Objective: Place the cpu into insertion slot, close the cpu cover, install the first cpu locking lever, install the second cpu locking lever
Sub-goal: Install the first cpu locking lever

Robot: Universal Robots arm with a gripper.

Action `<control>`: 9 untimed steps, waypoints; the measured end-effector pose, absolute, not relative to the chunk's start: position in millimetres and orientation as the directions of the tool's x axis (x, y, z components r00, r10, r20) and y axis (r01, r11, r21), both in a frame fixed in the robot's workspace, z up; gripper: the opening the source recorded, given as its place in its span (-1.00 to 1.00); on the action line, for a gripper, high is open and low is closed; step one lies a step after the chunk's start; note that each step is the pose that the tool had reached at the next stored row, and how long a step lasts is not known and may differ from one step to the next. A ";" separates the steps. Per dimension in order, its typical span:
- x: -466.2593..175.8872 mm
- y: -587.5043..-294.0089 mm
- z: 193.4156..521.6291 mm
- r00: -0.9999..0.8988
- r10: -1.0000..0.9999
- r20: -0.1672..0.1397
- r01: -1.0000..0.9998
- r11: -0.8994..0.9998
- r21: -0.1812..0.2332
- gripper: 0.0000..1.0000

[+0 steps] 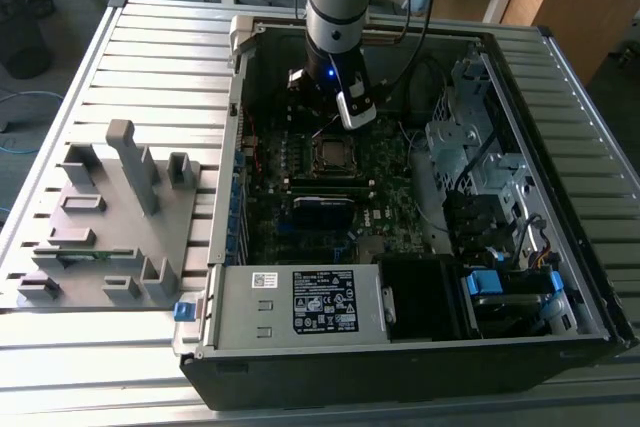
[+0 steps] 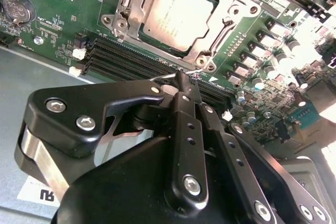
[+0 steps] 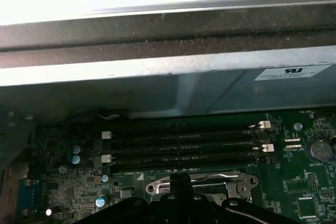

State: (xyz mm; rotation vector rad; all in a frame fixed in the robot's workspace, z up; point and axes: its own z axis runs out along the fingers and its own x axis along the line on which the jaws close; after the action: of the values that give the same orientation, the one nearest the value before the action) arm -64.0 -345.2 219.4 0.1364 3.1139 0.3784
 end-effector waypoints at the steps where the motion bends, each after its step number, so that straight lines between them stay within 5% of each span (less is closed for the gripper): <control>1: -64.0 -345.2 219.2 -0.996 0.086 0.008 0.086 0.967 0.239 -0.80; 9: -56.5 -345.2 217.9 -0.996 0.086 0.008 0.086 0.967 0.239 -0.80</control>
State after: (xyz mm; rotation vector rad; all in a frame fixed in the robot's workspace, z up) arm -56.5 -345.2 217.9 0.1361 3.1128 0.3788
